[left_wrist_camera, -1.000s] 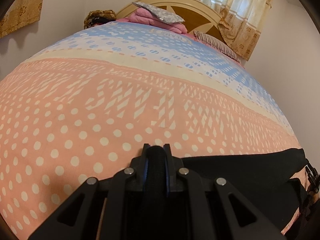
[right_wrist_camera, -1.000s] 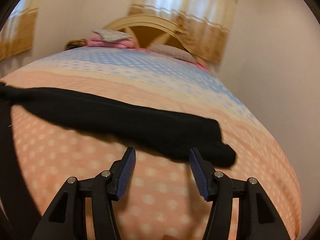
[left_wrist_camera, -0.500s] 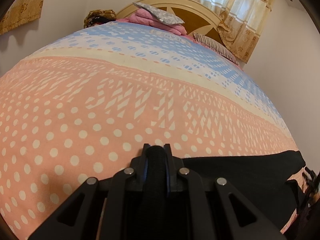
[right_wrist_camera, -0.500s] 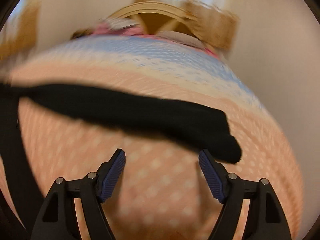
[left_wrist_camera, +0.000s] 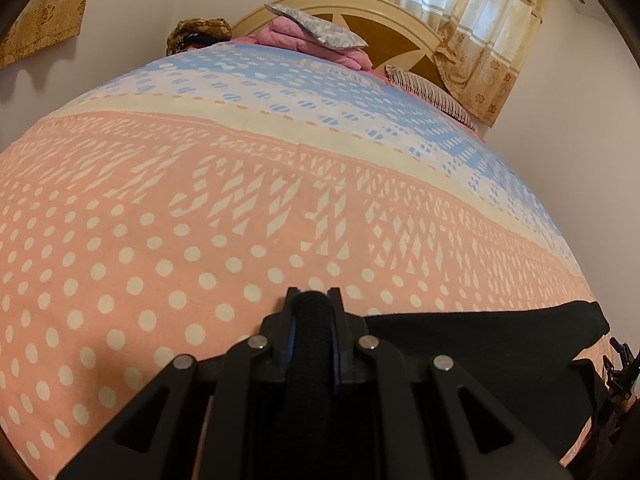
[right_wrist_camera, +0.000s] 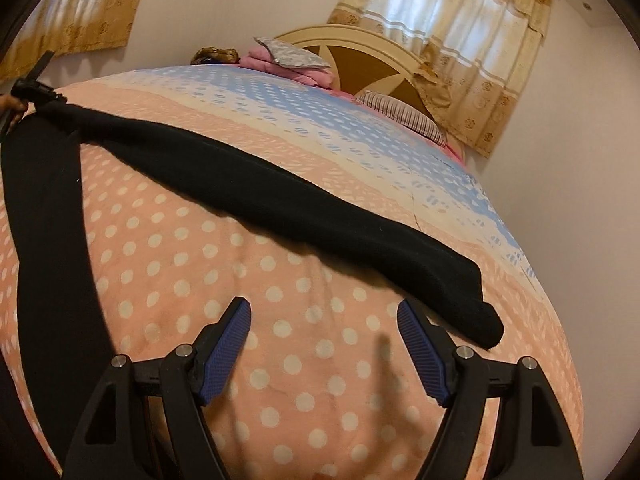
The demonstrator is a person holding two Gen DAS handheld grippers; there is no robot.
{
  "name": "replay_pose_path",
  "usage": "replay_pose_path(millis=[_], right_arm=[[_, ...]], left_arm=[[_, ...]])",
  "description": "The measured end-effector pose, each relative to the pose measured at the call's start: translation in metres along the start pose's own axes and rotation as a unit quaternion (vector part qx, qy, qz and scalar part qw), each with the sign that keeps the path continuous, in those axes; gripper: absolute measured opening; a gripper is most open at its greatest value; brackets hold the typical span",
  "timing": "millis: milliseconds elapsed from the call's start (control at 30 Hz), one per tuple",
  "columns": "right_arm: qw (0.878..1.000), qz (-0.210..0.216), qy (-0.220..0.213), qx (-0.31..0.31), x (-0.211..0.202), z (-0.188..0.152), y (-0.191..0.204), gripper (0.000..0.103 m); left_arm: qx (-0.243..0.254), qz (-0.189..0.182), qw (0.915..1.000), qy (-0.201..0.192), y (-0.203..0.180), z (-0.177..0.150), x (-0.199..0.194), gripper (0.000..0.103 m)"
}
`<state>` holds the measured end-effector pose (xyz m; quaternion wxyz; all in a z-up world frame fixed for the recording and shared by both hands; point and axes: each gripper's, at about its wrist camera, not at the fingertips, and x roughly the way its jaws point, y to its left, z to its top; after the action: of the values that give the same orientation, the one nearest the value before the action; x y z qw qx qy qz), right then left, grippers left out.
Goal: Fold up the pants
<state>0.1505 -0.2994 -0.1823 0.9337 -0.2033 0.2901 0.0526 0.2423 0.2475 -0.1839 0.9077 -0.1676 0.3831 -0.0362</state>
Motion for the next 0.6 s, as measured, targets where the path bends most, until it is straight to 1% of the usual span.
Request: replay_pose_path(millis=[67,133,167,200,233,267,300,333,400,433,500,533,600], right_arm=[[1.0,-0.017,0.0,0.015,0.002,0.0,-0.008,0.076],[0.998,-0.059,0.009,0.025,0.002,-0.001,-0.021,0.077],[0.997,-0.066,0.014,0.037,0.0,0.0,-0.029,0.077],[0.996,-0.045,0.014,0.073,-0.01,0.001,-0.047,0.077],[0.995,-0.034,0.024,0.09,-0.018,0.002,-0.057,0.08],[0.993,-0.036,0.053,0.098,-0.025,0.004,-0.063,0.082],[0.992,-0.043,0.076,0.088,-0.037,0.005,-0.064,0.082],[0.994,-0.035,0.084,0.064,-0.056,0.005,-0.059,0.082],[0.995,0.01,0.098,0.032,-0.085,0.001,-0.046,0.082],[0.993,0.026,0.113,0.011,-0.102,-0.004,-0.036,0.082],[0.992,0.019,0.127,0.002,-0.122,-0.013,-0.029,0.082],[0.991,0.024,0.129,0.004,-0.136,-0.022,-0.025,0.082],[0.992,0.013,0.122,-0.011,-0.155,-0.033,-0.017,0.078]], left_arm=[[-0.001,-0.001,1.0,0.0,-0.001,0.0,0.0,0.014],[-0.001,-0.001,1.0,-0.001,-0.001,0.0,-0.001,0.014],[-0.001,-0.001,1.0,-0.001,-0.001,-0.001,-0.001,0.014],[-0.002,-0.003,1.0,0.0,-0.001,-0.001,0.0,0.014],[-0.002,-0.004,1.0,0.001,0.0,-0.001,0.0,0.014],[-0.003,-0.007,1.0,0.003,0.0,-0.001,0.0,0.014],[-0.003,-0.011,0.9999,0.004,0.0,-0.001,0.0,0.014],[-0.005,-0.014,0.9999,0.002,0.001,-0.001,-0.001,0.014],[-0.003,-0.016,0.9999,-0.004,0.0,-0.001,-0.004,0.015],[0.001,-0.017,0.9998,-0.008,-0.001,-0.002,-0.006,0.015],[0.005,-0.019,0.9997,-0.012,-0.003,-0.003,-0.008,0.015],[0.004,-0.021,0.9997,-0.012,-0.002,-0.002,-0.007,0.015],[-0.005,-0.028,0.9995,-0.011,0.001,-0.002,-0.007,0.015]])
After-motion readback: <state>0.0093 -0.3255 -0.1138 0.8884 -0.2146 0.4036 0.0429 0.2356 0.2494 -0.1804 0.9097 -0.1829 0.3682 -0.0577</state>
